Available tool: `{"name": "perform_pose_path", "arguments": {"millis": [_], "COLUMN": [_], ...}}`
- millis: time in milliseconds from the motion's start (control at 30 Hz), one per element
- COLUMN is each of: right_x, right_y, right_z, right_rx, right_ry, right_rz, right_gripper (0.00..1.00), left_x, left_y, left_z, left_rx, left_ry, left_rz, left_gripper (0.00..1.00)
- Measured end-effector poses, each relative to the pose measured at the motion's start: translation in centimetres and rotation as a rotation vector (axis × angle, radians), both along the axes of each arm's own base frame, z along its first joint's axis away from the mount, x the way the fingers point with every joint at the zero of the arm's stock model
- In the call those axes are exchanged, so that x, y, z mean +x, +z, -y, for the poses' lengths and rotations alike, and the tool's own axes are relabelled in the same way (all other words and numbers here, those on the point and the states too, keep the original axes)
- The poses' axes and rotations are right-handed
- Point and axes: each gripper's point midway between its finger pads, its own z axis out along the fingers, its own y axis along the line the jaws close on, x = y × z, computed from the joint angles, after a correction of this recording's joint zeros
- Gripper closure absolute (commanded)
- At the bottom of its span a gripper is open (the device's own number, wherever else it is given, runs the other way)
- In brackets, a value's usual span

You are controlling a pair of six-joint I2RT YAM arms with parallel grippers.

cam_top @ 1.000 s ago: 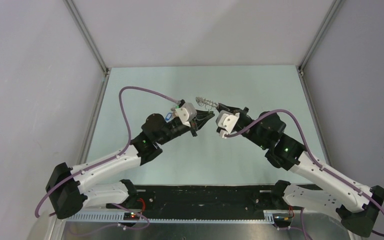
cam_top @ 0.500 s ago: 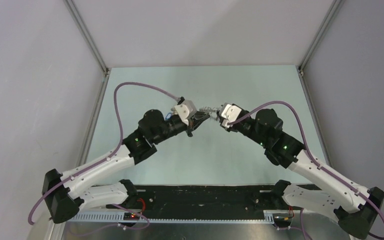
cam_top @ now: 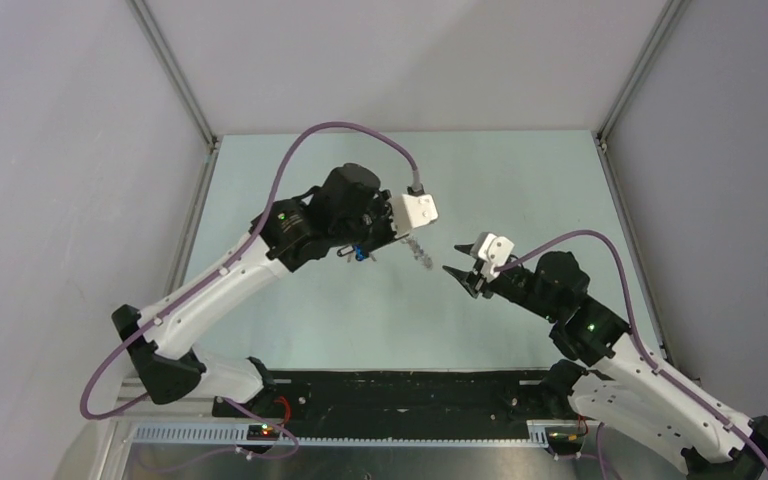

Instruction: Remove the keys from the keyring

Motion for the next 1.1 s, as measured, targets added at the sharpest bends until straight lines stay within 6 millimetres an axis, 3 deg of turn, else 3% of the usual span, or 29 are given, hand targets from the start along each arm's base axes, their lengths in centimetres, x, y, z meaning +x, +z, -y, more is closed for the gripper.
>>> {"name": "perform_pose_path", "arguments": {"millis": [233,367,467,700,1100], "right_x": [0.0,1.0,1.6,1.6,-1.1], "right_y": [1.2,2.2,2.8,1.6,4.6], "right_z": [1.4,2.2,1.9,-0.9,-2.6], "right_rx": [0.057,0.11,0.156,0.183,0.262], "right_ry": [-0.024,-0.05,-0.028,0.104,0.291], "right_rz": [-0.002,-0.004,-0.022,-0.119,-0.064], "right_gripper": [0.51,0.64,0.67,0.68,0.67], "left_x": [1.4,3.0,3.5,1.2,-1.9], "left_y": [-0.7,-0.3,-0.4,-2.7,0.3], "left_z": [-1.0,-0.5,0.4,0.1,0.2], "left_rx": [0.241,0.289,0.244,0.153,-0.005], "left_ry": [-0.101,-0.121,-0.129,-0.19,-0.313], "left_rz": [0.147,0.227,0.276,0.311,0.458], "left_gripper": [1.0,1.0,1.0,1.0,1.0]}}
